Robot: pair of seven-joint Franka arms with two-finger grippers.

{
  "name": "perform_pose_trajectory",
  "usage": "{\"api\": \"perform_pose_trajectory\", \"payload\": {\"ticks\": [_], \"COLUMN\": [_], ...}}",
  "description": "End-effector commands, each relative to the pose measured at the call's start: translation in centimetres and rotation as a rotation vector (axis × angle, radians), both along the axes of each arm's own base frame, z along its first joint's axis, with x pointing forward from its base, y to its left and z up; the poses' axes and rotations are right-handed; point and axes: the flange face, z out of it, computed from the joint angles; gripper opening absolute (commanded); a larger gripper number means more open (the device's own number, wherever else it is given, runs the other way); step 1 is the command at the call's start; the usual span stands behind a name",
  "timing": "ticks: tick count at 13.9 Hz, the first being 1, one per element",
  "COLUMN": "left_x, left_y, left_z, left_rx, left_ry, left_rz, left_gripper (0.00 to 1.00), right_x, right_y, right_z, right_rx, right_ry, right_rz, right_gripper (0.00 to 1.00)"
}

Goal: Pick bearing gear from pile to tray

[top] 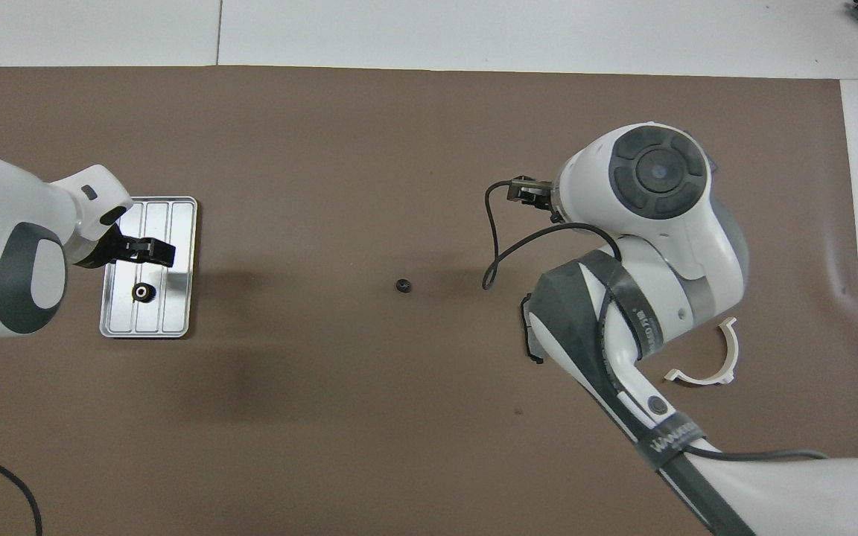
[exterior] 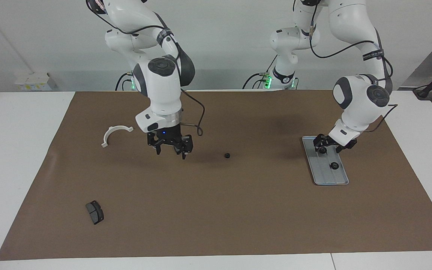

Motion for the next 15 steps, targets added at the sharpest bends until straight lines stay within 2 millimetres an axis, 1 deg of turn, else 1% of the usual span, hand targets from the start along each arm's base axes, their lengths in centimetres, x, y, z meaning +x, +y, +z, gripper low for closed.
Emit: {"api": "perform_pose_trajectory", "payload": {"ticks": [1, 3, 4, 5, 6, 7, 8, 9, 10, 11, 12, 13, 14, 15], "left_x": [-0.4, -1.7, -2.5, -3.7, -4.3, -4.9, -5.3, -5.5, -5.6, -5.6, -5.5, -5.5, -5.9, -6.2], "left_y": [-8.5, -15.2, -18.5, -22.1, -24.5, -26.2, -27.4, -28.3, -29.3, -30.3, -31.2, -31.4, -32.1, -32.5], "left_z": [0.8, 0.9, 1.0, 1.0, 1.0, 1.1, 1.1, 0.1, -0.4, -1.7, -2.6, -3.4, -3.5, -4.1], "left_rx": [-0.01, -0.037, -0.059, -0.089, -0.117, -0.139, -0.152, -0.152, -0.157, -0.165, -0.18, -0.182, -0.183, -0.179], "left_ry": [-0.053, -0.106, -0.142, -0.181, -0.215, -0.239, -0.256, -0.251, -0.255, -0.263, -0.281, -0.283, -0.283, -0.274], "left_rz": [0.07, 0.107, 0.112, 0.093, 0.096, 0.094, 0.075, 0.062, 0.047, 0.035, 0.024, 0.023, 0.007, -0.001], "left_gripper": [0.95, 0.94, 0.92, 0.91, 0.9, 0.86, 0.82, 0.8, 0.79, 0.78, 0.77, 0.75, 0.73, 0.72], "right_x": [-1.0, -1.7, -2.1, -2.4, -2.6, -2.8, -3.0, -3.1, -3.1, -3.1, -3.0, -3.0, -3.0, -3.1], "right_y": [-3.3, -5.4, -6.0, -6.7, -7.4, -7.7, -8.2, -9.2, -10.1, -10.9, -11.5, -11.6, -11.6, -11.3], "right_z": [2.8, 5.1, 6.2, 7.0, 7.7, 8.1, 9.1, 9.7, 10.6, 11.4, 11.9, 11.9, 11.9, 11.9], "right_rx": [-0.001, 0.021, 0.007, -0.002, -0.008, -0.015, -0.022, -0.028, -0.034, -0.034, -0.019, -0.013, -0.012, -0.013], "right_ry": [0.02, 0.036, 0.045, 0.049, 0.055, 0.07, 0.07, 0.085, 0.09, 0.096, 0.101, 0.103, 0.103, 0.102], "right_rz": [0.062, 0.094, 0.118, 0.13, 0.129, 0.138, 0.149, 0.156, 0.165, 0.176, 0.182, 0.186, 0.188, 0.192], "right_gripper": [1.0, 1.0, 1.0, 1.0, 1.0, 1.0, 1.0, 1.0, 1.0, 1.0, 1.0, 1.0, 1.0, 1.0]}}
